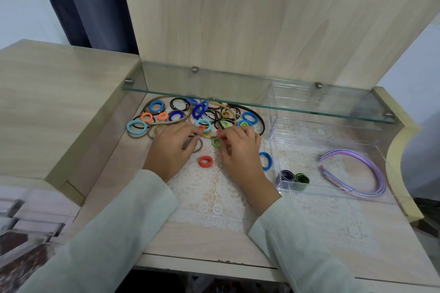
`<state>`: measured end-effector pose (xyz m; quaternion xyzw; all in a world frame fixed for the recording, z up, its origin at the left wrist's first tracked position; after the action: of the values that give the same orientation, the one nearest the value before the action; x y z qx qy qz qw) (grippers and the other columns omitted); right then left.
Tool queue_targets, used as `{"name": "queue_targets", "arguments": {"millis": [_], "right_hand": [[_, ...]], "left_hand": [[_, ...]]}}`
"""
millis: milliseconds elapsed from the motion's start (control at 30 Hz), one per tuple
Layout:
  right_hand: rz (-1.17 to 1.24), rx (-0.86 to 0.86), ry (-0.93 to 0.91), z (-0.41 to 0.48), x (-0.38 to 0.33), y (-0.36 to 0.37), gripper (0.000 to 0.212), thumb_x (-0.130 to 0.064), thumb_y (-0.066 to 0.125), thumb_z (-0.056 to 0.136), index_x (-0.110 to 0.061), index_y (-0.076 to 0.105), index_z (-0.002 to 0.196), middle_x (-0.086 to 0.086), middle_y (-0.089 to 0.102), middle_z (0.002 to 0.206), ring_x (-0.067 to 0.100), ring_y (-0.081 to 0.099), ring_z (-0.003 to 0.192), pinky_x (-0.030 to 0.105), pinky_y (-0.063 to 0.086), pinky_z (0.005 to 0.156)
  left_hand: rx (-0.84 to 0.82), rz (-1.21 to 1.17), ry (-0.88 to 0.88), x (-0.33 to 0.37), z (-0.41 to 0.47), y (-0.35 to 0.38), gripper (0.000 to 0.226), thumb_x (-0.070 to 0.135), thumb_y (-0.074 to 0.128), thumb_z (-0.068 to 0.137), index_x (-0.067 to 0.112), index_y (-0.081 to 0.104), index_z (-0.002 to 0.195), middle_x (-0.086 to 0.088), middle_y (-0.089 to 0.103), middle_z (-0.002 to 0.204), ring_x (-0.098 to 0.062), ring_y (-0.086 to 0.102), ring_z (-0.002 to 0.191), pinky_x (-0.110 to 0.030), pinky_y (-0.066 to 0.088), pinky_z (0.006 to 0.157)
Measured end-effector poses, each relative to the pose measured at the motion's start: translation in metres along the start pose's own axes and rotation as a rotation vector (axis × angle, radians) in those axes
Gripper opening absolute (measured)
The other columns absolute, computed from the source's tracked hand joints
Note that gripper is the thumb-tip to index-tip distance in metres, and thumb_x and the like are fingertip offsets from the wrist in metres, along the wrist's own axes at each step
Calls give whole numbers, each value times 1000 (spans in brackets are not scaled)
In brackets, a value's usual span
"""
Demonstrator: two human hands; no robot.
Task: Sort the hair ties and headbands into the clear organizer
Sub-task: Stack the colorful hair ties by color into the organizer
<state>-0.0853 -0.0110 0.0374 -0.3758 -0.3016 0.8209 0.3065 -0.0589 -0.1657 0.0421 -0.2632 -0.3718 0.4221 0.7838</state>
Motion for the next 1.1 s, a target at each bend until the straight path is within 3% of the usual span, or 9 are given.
{"name": "queue_targets", "arguments": {"millis": [100, 167, 267, 367, 567, 767, 900, 1100], "right_hand": [[-16, -15, -25, -9, -3, -5, 12, -10, 62, 85, -19, 66, 92, -8, 65, 95, 19, 47, 98, 33, 28, 85], [-38, -26, -27, -14, -4, -7, 15, -9, 60, 85, -20, 63, 95, -9, 65, 96, 19, 47, 98, 33, 27, 85], [-43, -62, 6, -17, -2, -8, 24, -10, 58, 87, -20, 60, 109, -8, 65, 105, 18, 45, 103, 33, 25, 89], [-57, -84, -9, -18, -3, -6, 24, -13, 58, 88, -22, 61, 110, -10, 64, 108, 18, 44, 105, 33, 24, 89], [-80, -116, -40, -17, -4, -2, 24, -16, 52, 86, -24, 63, 106, -13, 64, 108, 18, 44, 107, 35, 26, 87], [-93, -139, -47, -18, -5, 0, 22, -19, 57, 86, -24, 62, 107, -13, 64, 108, 19, 44, 108, 36, 27, 88], [-98, -99, -46, -18, -7, -6, 24, -18, 59, 84, -26, 62, 107, -13, 62, 110, 18, 44, 107, 35, 27, 89], [-137, -46, -4, -19, -3, -11, 24, -19, 61, 83, -27, 64, 105, -10, 59, 110, 16, 43, 108, 34, 26, 88]], "left_hand": [[16, -53, -46, 1, -1, -4, 14, 11, 66, 91, 11, 67, 105, 0, 69, 100, -14, 64, 93, -8, 41, 88], [64, -122, -105, 0, -2, -9, 22, 11, 64, 93, 10, 64, 114, 0, 69, 105, -11, 63, 99, -3, 38, 90], [162, -126, -81, 4, -3, -21, 27, 10, 63, 94, 6, 63, 121, -2, 69, 110, -11, 62, 103, -9, 40, 94], [221, -124, 49, 14, -7, -30, 20, 2, 66, 92, 3, 69, 112, -7, 71, 106, -16, 65, 101, -17, 44, 96], [22, -160, 182, 29, -29, -17, 16, 3, 67, 90, 7, 74, 104, -2, 70, 103, -14, 65, 98, -28, 53, 89], [-56, -189, 182, 29, -34, -14, 17, 14, 61, 92, 11, 73, 103, 1, 65, 113, -8, 60, 108, -25, 49, 96], [-72, -184, 180, 28, -36, -12, 16, 15, 64, 91, 15, 74, 104, 6, 66, 114, -9, 62, 105, -34, 52, 89], [-89, -160, 195, 31, -36, -12, 15, 17, 65, 91, 16, 74, 103, 6, 68, 113, -9, 63, 103, -33, 52, 85]]}}
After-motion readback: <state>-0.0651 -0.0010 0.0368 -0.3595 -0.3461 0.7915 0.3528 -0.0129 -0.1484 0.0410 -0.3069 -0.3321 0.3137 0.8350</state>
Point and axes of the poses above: each hand's wrist, its own z-axis towards the middle knuckle, its own y-axis out of the palm, x = y × z, the point moved 9 cm from there along z, towards the middle knuckle
